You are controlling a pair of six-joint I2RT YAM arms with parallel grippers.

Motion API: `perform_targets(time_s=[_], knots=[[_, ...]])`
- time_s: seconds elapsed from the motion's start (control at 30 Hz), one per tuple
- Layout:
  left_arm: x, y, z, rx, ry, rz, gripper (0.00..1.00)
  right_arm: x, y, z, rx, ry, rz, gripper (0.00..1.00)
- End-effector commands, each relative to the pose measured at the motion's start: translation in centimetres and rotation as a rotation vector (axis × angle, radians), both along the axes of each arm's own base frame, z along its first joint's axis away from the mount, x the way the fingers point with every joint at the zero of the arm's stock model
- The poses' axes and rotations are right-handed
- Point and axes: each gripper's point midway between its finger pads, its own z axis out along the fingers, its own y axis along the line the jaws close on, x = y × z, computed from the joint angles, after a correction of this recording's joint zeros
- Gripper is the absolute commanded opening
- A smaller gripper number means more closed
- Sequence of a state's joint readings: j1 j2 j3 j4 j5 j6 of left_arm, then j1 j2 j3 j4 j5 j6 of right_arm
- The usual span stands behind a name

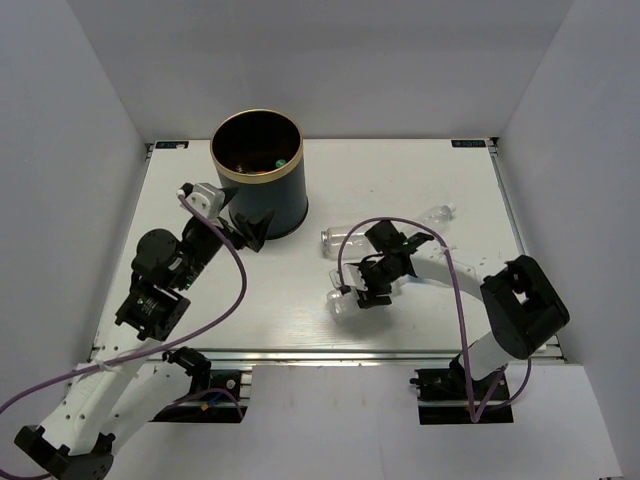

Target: Put the plastic bottles in the bin

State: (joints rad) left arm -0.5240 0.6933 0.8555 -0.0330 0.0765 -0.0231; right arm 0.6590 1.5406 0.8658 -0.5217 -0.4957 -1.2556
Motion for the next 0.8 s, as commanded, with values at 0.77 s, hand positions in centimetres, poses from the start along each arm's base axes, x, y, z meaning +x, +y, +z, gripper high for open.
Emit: perform_targets(time_s=[0.77], knots=[[-2.3, 6.0, -2.2, -0.036, -0.014, 0.225, 1.00, 20.8, 18.2, 34.0, 0.594, -0.696, -0.281, 0.15]])
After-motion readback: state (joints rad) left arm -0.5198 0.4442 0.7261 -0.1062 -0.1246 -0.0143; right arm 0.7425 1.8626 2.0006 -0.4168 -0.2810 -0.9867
